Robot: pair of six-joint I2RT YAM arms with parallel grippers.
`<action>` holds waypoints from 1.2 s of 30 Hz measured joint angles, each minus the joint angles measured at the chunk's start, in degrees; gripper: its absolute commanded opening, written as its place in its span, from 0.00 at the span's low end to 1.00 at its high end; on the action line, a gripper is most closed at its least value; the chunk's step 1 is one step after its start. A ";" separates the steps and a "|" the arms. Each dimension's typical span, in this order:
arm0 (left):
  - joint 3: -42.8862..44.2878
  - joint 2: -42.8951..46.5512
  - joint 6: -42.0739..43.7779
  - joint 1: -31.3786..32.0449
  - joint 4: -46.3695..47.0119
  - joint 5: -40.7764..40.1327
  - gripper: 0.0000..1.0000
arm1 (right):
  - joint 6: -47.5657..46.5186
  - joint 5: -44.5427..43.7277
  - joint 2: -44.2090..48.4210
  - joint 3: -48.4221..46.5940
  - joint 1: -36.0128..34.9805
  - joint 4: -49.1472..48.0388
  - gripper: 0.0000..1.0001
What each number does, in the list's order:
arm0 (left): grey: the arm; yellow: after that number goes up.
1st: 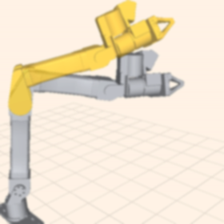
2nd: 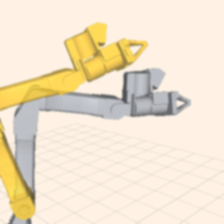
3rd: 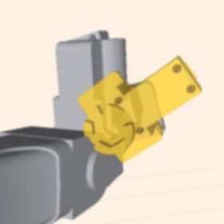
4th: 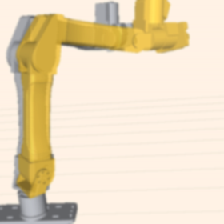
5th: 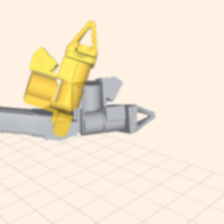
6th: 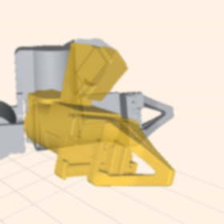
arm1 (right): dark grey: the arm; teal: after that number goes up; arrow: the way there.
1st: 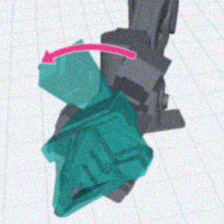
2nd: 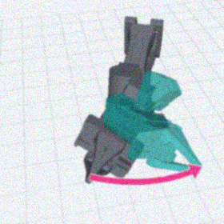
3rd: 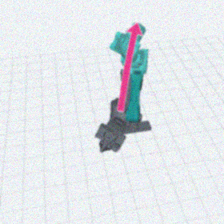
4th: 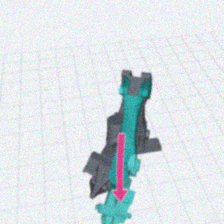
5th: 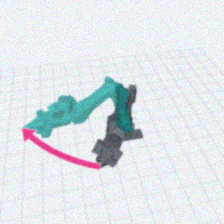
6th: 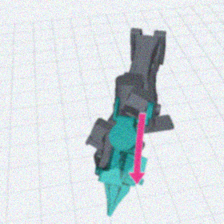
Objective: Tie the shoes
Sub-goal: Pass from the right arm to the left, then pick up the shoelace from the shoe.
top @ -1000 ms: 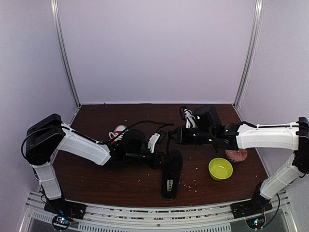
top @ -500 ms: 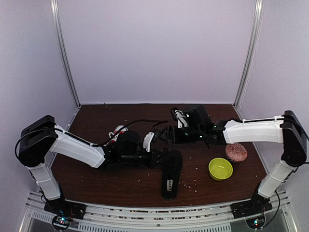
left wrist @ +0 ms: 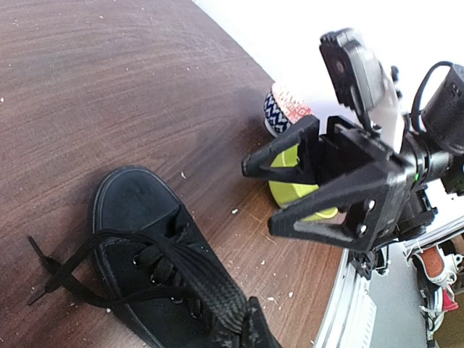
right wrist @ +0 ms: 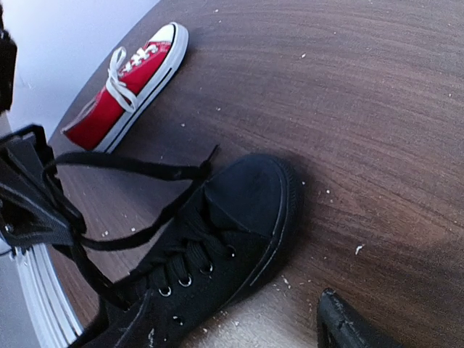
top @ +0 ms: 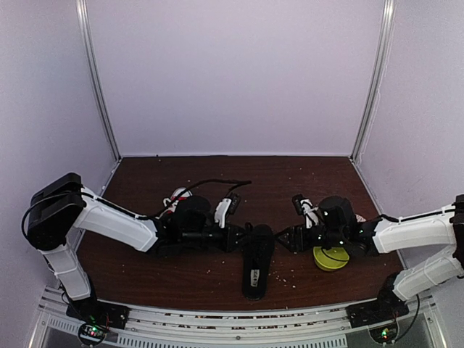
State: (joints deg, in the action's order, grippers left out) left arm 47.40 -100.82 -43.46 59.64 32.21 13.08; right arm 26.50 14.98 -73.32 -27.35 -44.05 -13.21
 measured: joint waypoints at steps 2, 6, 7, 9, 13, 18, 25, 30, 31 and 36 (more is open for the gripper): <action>0.31 0.00 0.00 0.00 -0.68 0.15 0.00 | -1.53 0.00 -0.28 0.79 -0.61 -1.05 0.68; 1.09 0.00 0.00 0.00 -0.96 0.63 0.00 | -5.64 -0.02 -3.28 0.09 -3.37 -4.74 0.64; 1.20 0.00 0.00 0.00 -0.96 0.72 0.00 | -6.80 0.00 -4.33 -0.31 -4.00 -5.07 0.62; 1.27 0.00 0.00 0.00 -1.05 0.92 0.00 | -8.33 0.07 -6.34 -1.01 -5.11 -5.77 0.59; 1.29 0.00 0.00 0.00 -1.11 1.18 0.00 | -11.61 0.46 -10.16 -2.19 -6.86 -7.39 0.56; 1.73 0.00 0.00 0.00 -1.75 1.44 0.00 | -13.42 0.61 -13.51 -2.29 -7.48 -12.33 0.53; 1.84 0.00 0.00 0.00 -2.36 1.90 0.00 | -14.53 0.85 -16.61 -2.29 -7.63 -19.26 0.50; 2.01 0.00 0.00 0.00 -2.43 2.16 0.00 | -14.60 2.91 -18.23 -2.29 -7.69 -23.91 0.47; 2.03 0.00 0.00 0.00 -2.43 2.16 0.00 | -14.64 3.30 -18.49 -2.32 -7.72 -24.70 0.47; 2.21 0.00 0.00 0.00 -2.89 2.16 0.00 | -14.80 5.25 -20.79 -2.54 -8.02 -28.70 0.46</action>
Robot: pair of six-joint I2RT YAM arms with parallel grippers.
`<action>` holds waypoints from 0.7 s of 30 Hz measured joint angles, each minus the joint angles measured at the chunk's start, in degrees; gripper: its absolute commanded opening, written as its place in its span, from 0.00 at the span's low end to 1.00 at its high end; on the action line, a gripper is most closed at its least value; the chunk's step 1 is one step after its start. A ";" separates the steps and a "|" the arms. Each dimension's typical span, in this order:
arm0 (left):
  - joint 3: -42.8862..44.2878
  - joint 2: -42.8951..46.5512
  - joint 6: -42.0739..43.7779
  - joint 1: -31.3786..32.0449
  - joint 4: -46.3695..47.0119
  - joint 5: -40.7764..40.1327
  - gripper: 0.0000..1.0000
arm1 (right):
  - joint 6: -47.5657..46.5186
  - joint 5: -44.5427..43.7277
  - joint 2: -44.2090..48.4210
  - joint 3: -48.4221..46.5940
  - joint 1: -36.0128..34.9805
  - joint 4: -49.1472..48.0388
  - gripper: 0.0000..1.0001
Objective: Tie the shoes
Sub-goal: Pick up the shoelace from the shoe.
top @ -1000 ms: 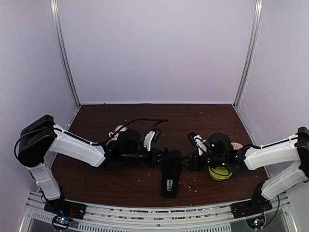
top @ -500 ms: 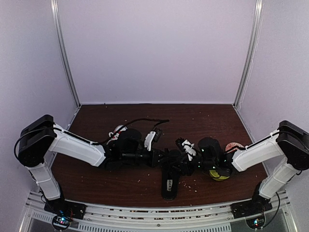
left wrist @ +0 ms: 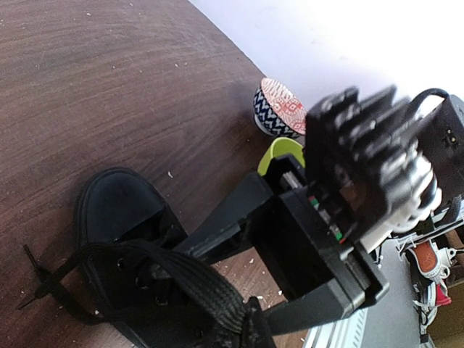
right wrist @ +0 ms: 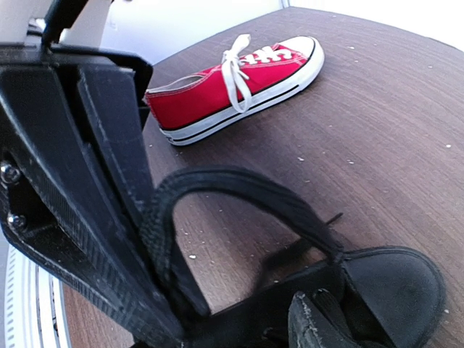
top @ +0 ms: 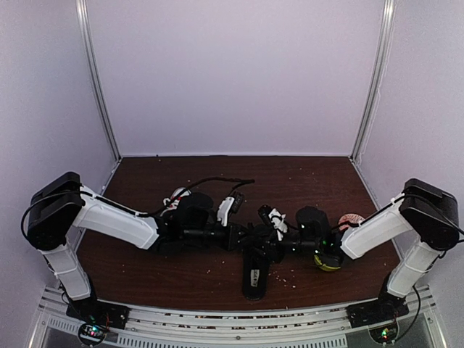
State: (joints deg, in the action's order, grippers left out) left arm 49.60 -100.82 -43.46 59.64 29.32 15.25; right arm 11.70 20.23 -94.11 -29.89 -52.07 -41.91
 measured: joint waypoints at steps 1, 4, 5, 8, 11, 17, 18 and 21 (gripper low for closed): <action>0.13 0.00 0.00 0.00 -0.22 0.00 0.00 | 0.02 0.37 -0.55 -0.07 -0.11 -0.63 0.46; 0.46 0.00 0.00 0.04 -0.76 0.02 0.00 | 0.02 0.68 -1.92 -0.50 -0.35 -2.14 0.48; 0.46 0.00 0.00 0.04 -0.79 0.00 0.00 | 0.00 0.70 -2.16 -0.66 -0.35 -2.49 0.48; 0.46 0.00 0.00 0.04 -0.87 0.00 0.00 | -0.20 0.52 -2.36 -0.76 -0.55 -2.95 0.47; 0.46 0.00 0.00 0.04 -0.90 -0.02 0.00 | -0.74 0.07 -2.36 -0.76 -0.68 -3.06 0.23; 0.72 0.00 0.00 0.04 -0.81 -0.79 0.00 | -1.27 -4.83 -0.61 0.74 -1.40 -3.93 0.01; 0.72 0.00 0.00 0.04 -0.66 -1.05 0.00 | -1.66 -5.64 0.92 1.64 -1.42 -3.61 0.00; 0.94 0.00 -0.07 0.20 1.25 -0.87 0.00 | -2.78 -7.21 8.13 2.67 -1.84 2.54 0.00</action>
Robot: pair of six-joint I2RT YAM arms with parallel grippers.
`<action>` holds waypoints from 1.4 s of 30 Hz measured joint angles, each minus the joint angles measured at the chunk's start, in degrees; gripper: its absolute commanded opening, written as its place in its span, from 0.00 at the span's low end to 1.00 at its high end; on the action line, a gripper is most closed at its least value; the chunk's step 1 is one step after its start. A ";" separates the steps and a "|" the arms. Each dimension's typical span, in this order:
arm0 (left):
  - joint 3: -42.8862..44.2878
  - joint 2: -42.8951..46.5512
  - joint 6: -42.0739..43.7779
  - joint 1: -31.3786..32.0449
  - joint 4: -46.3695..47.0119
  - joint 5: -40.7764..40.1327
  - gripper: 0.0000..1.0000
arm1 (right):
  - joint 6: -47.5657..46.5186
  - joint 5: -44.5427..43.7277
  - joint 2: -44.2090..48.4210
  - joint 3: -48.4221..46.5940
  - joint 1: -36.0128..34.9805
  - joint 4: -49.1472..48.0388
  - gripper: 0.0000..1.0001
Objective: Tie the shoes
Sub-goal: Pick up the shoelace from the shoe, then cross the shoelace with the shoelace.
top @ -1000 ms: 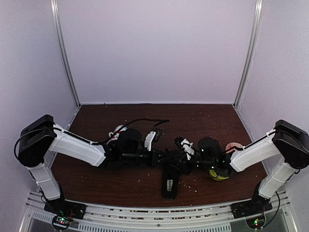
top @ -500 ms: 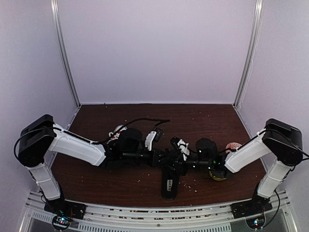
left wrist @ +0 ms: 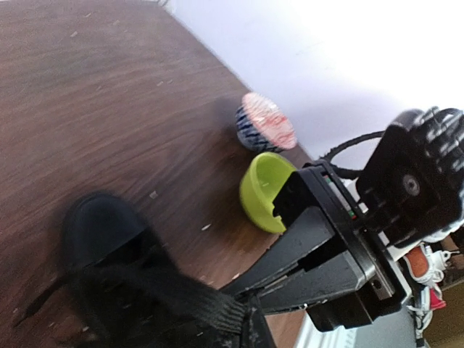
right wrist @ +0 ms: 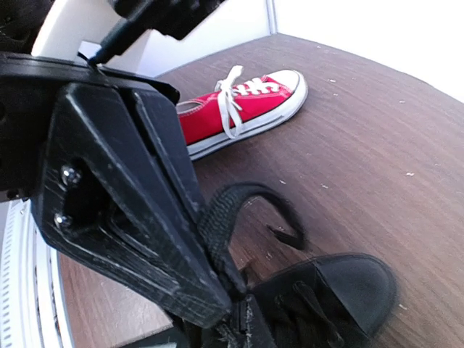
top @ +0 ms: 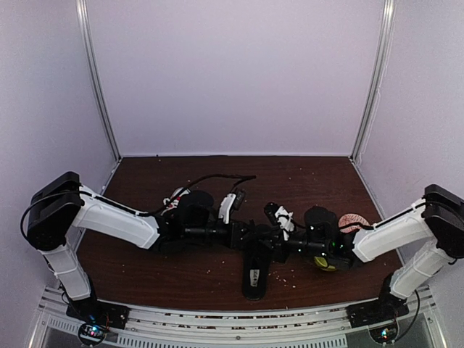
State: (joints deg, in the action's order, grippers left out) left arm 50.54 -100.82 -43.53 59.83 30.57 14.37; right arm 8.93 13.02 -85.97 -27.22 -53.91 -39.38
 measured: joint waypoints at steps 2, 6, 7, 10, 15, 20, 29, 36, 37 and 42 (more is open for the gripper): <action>0.70 -0.02 -0.15 0.63 1.77 0.31 0.00 | -0.81 -1.09 6.10 -0.31 -0.13 7.69 0.00; 2.38 -0.96 -0.39 1.57 5.42 1.66 0.00 | -1.57 -2.36 15.34 -2.62 -0.28 22.51 0.00; 2.84 -1.40 -0.42 1.79 6.03 2.08 0.00 | -1.64 -2.56 17.18 -3.63 -0.28 26.84 0.00; 4.07 -2.51 -0.39 2.69 7.43 2.95 0.00 | -1.66 -2.54 21.35 -6.86 -0.28 38.82 0.00; 4.96 -3.48 -0.39 3.72 9.07 3.74 0.00 | -1.03 -2.10 23.04 -13.18 -0.39 53.92 0.00; 4.59 -3.82 -0.37 4.24 9.27 3.76 0.00 | 0.39 -1.22 20.33 -17.86 -0.50 62.31 0.00; 1.92 -5.81 -0.42 4.83 7.96 2.75 0.00 | 6.97 -2.23 16.63 -12.39 -0.96 57.42 0.17; -2.58 -6.54 -2.01 4.61 6.49 1.77 0.00 | 16.02 -13.55 24.68 7.13 -0.09 43.65 0.26; -2.80 -6.56 -2.29 4.66 6.45 1.68 0.00 | 17.11 -14.64 26.03 9.14 -0.09 41.38 0.30; -2.82 -6.60 -3.02 4.76 6.82 1.53 0.00 | 20.26 -14.53 31.01 14.62 -0.07 30.64 0.38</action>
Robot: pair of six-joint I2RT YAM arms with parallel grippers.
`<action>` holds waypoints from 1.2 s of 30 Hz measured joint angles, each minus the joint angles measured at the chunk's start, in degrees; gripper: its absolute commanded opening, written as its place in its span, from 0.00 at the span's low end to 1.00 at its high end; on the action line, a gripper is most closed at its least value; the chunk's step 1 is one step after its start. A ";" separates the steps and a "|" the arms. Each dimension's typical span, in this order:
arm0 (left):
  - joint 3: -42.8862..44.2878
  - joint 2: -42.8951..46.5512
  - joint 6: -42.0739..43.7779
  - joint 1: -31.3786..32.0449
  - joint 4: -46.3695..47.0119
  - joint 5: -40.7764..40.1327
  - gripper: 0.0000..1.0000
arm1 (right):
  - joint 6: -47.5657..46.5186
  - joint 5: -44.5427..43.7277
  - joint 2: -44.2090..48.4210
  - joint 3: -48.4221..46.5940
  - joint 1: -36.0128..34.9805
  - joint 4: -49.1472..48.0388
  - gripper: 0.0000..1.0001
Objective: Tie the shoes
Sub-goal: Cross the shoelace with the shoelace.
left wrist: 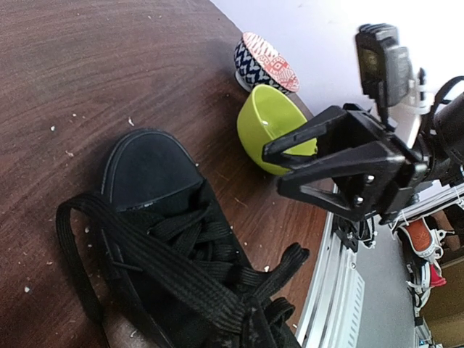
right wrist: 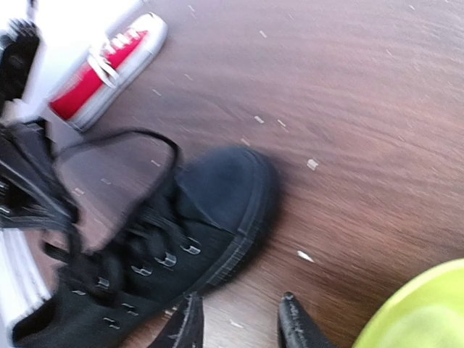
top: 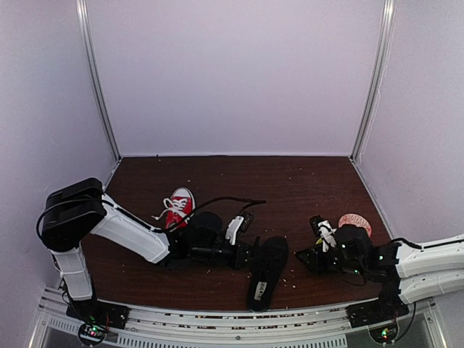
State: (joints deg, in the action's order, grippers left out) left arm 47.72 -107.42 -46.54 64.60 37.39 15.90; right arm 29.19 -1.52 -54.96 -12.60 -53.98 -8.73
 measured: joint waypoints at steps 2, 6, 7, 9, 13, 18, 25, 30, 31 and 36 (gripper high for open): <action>0.02 -0.11 -0.17 0.00 0.04 -0.02 0.00 | 0.68 1.46 0.68 1.01 0.00 -3.52 0.40; 0.02 -0.22 -0.44 0.02 0.04 -0.07 0.00 | 1.11 4.68 0.85 2.01 -0.02 -7.74 0.42; 0.02 -0.22 -0.50 0.00 0.04 -0.09 0.00 | 1.07 5.64 0.85 2.16 -0.07 -8.35 0.43; 0.02 -0.22 -0.55 0.02 0.04 -0.15 0.00 | 1.05 7.26 0.87 2.47 -0.35 -9.46 0.45; 0.09 -0.22 -0.55 0.02 0.02 -0.33 0.00 | 0.55 9.27 1.25 3.41 -1.55 -10.29 0.46; 0.52 -0.22 -0.52 0.02 -0.59 -0.48 0.00 | -0.74 10.32 0.72 3.52 -2.93 -10.62 0.46; 1.40 -0.22 -0.52 0.02 -1.51 -0.50 0.00 | -1.99 11.61 -6.64 2.23 -4.48 -12.52 0.43; 1.46 -0.22 -0.52 0.02 -1.55 -0.52 0.00 | -2.08 12.24 -11.17 0.98 -5.01 -15.37 0.41; 1.46 -0.22 -0.52 0.02 -1.57 -0.52 0.00 | -2.10 12.26 -11.98 0.59 -5.05 -15.85 0.39; 1.46 -0.22 -0.52 0.02 -1.64 -0.52 0.00 | -2.51 12.57 -15.65 -1.03 -5.20 -18.78 0.12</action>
State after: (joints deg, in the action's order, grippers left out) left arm 49.19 -107.63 -47.07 64.62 35.75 15.38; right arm 26.68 11.05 -70.61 -13.63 -59.18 -27.51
